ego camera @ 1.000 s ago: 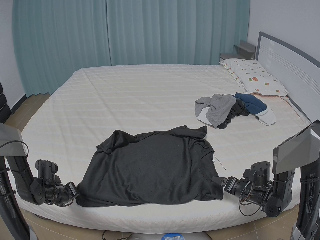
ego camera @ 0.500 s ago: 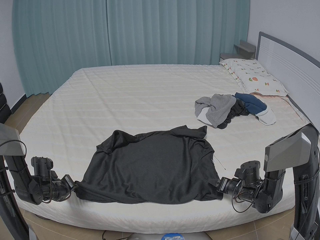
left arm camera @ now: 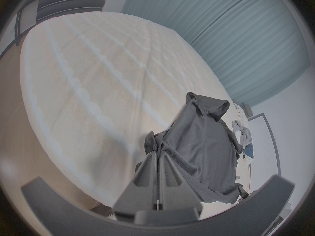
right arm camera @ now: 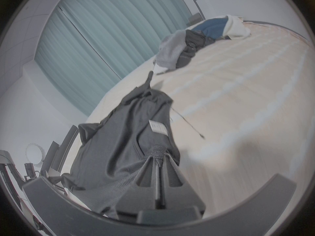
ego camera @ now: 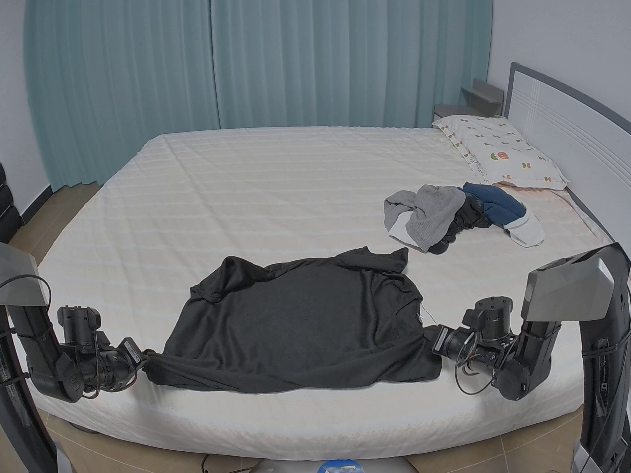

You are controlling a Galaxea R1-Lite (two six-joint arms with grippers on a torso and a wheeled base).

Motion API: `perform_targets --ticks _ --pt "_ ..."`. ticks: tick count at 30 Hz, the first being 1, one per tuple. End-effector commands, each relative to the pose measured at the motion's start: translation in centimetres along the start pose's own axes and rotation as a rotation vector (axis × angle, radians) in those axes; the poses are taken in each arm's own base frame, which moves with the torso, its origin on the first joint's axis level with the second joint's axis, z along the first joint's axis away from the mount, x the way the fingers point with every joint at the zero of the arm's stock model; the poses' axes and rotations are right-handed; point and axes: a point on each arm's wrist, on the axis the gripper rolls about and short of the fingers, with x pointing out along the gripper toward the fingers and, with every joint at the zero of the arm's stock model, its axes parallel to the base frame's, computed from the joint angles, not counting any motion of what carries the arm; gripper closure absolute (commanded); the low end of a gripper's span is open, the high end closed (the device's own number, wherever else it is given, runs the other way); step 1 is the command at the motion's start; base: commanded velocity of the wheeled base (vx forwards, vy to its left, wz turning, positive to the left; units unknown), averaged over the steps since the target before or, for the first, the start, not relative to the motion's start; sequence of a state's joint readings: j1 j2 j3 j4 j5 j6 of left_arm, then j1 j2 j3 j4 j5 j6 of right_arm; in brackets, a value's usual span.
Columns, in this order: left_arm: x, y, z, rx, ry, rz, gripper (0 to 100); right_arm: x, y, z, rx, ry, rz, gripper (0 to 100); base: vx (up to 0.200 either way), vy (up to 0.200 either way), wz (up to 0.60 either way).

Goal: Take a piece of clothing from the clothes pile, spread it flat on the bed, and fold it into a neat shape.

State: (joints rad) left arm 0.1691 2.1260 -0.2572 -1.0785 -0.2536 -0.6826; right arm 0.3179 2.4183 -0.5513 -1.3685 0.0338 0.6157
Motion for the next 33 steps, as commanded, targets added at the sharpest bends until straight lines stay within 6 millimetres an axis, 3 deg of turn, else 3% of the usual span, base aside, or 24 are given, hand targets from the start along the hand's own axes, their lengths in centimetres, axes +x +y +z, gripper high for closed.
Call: perform_targets --ticks 1,11,21,23,24,33 --pt "0.0 0.0 0.5 -0.025 -0.041 -0.019 100 1.6 1.3 3.5 -0.014 -0.110 0.049 100 0.000 0.000 0.00" --pt "0.7 0.1 0.7 -0.067 -0.070 -0.043 100 6.4 3.9 6.9 -0.069 -0.188 0.047 100 0.000 0.000 0.00" --pt "1.4 0.4 0.6 -0.092 -0.087 -0.052 100 10.9 4.0 7.8 -0.047 -0.304 0.010 100 0.000 0.000 0.00" --pt "1.3 0.4 0.6 -0.095 -0.088 -0.053 100 11.0 4.0 7.8 -0.046 -0.308 0.010 100 0.000 0.000 0.00" --pt "1.4 0.4 0.6 -0.110 -0.087 -0.053 100 12.2 3.7 7.4 -0.046 -0.312 0.011 100 0.000 0.000 0.00" --pt "1.4 0.5 0.4 -0.110 -0.079 -0.049 100 14.7 3.6 7.8 -0.030 -0.404 -0.013 100 0.000 0.000 0.00"
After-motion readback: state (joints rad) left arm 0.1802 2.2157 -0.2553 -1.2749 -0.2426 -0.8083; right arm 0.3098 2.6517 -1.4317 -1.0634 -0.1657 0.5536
